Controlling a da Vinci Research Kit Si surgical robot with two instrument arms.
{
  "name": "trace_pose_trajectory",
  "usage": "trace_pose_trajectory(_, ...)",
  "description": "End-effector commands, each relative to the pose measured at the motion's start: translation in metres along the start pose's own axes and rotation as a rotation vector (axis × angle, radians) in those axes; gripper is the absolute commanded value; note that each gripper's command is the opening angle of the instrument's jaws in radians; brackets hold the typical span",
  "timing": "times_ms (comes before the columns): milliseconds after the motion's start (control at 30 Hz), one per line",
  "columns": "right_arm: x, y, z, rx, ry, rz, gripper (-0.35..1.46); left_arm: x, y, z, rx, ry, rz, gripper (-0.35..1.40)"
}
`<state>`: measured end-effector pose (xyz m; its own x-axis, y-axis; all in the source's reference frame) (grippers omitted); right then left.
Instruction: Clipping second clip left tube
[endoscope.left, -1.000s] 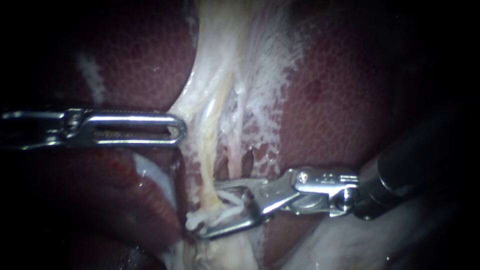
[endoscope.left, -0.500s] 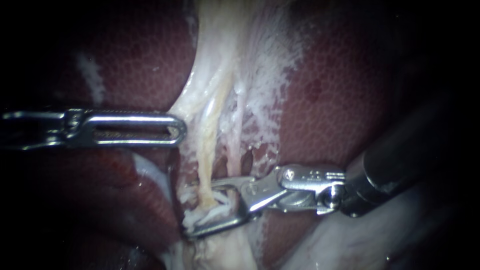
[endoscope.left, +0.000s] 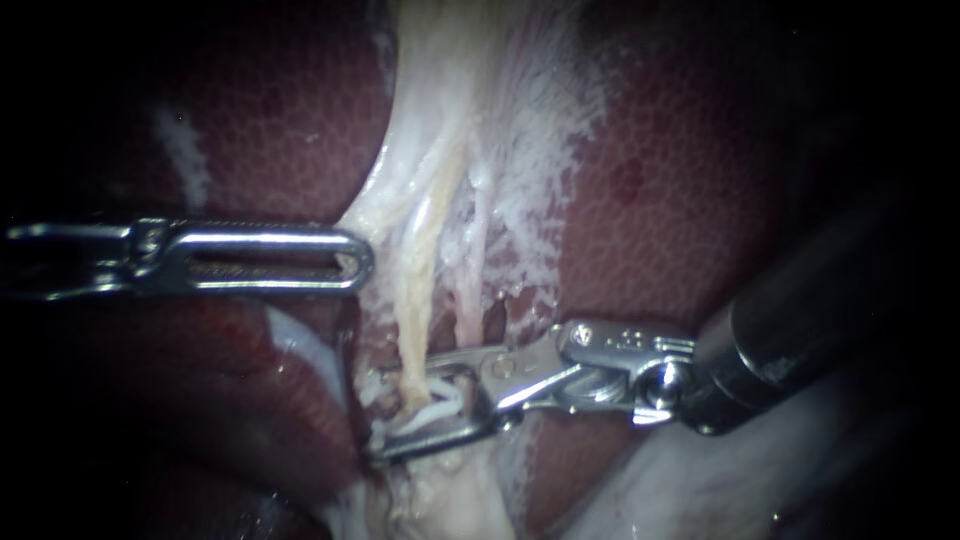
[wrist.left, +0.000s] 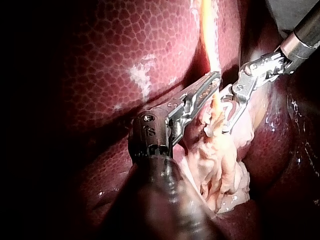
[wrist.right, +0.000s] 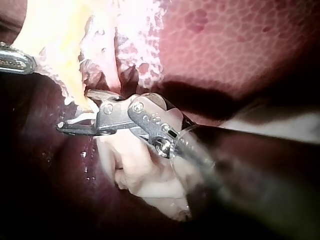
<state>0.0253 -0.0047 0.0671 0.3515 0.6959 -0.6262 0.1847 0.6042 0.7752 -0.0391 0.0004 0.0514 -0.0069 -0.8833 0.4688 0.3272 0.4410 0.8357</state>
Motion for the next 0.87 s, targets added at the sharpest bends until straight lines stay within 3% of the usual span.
trace_pose_trajectory(33, -0.0001, 0.0001, -0.0001, -0.009, 0.002, 0.016, 0.01, 0.0000, 0.0000, 0.0000, 0.000, 0.000, 0.000, -0.35)
trace_pose_trajectory(100, -0.0002, 0.0004, -0.0003, -0.025, -0.006, 0.017, -0.24, 0.0001, 0.0001, 0.0001, 0.000, 0.000, 0.001, -0.35)
trace_pose_trajectory(167, -0.0003, 0.0007, -0.0003, -0.034, -0.019, 0.017, -0.35, 0.0001, 0.0001, 0.0001, 0.000, 0.000, 0.001, -0.35)
trace_pose_trajectory(867, -0.0013, 0.0011, -0.0001, -0.041, -0.029, 0.023, -0.35, 0.0001, 0.0001, 0.0001, -0.003, -0.002, 0.001, -0.35)
